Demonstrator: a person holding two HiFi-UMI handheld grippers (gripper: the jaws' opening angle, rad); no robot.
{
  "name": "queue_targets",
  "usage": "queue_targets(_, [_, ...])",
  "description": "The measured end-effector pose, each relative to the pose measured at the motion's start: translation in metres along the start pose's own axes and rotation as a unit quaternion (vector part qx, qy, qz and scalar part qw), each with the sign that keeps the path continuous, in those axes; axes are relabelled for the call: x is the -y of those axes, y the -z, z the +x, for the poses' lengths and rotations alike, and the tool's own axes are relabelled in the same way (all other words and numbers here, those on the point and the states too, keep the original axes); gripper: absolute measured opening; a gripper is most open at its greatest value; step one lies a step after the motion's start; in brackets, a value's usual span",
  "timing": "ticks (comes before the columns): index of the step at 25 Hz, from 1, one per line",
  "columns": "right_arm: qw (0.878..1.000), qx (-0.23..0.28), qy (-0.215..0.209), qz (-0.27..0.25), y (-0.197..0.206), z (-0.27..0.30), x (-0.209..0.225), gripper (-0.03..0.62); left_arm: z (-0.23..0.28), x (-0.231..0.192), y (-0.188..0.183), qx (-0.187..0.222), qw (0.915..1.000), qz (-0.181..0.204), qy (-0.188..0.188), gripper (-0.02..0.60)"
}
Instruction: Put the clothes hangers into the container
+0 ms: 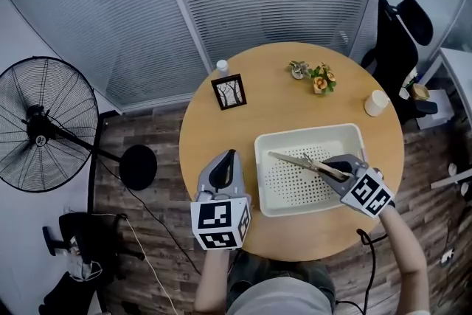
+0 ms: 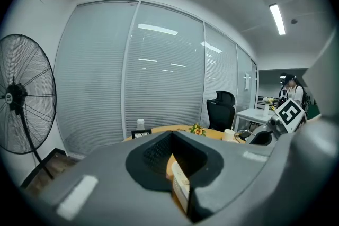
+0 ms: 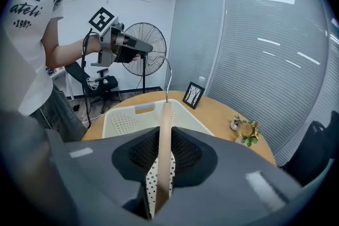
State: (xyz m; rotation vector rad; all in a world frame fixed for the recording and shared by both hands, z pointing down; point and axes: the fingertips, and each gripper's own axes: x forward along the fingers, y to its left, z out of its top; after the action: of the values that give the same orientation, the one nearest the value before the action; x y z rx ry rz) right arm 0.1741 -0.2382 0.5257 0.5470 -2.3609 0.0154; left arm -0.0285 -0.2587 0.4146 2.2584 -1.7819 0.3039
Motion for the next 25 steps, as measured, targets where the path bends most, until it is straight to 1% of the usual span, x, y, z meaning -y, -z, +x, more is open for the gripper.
queue_targets(6, [1.0,0.009,0.006,0.004,0.0,0.009,0.003,0.084,0.002,0.0,0.002,-0.003,1.0,-0.004,0.002,0.002])
queue_targets(11, [1.0,0.015,0.003,0.014,0.002,0.012,0.005,0.086,0.004,-0.001,0.002,-0.004,1.0,-0.005,0.005,0.0])
queue_targets(16, [1.0,-0.014,-0.002,0.004,0.016,0.013,-0.001,0.087,0.006,-0.002,0.004,-0.007,0.9999,-0.006,0.006,0.002])
queue_targets(20, [1.0,-0.017,-0.005,0.01,0.017,0.014,-0.005,0.089,0.008,-0.001,0.005,-0.007,0.9999,-0.005,0.01,0.002])
queue_targets(22, [1.0,-0.015,-0.008,0.019,0.016,0.014,-0.005,0.089,0.008,-0.001,0.005,-0.008,0.9999,-0.005,0.011,0.001])
queue_targets(25, [0.998,0.002,-0.02,0.057,0.012,0.011,-0.005,0.098,0.008,0.0,0.006,-0.009,0.9999,-0.004,0.013,0.002])
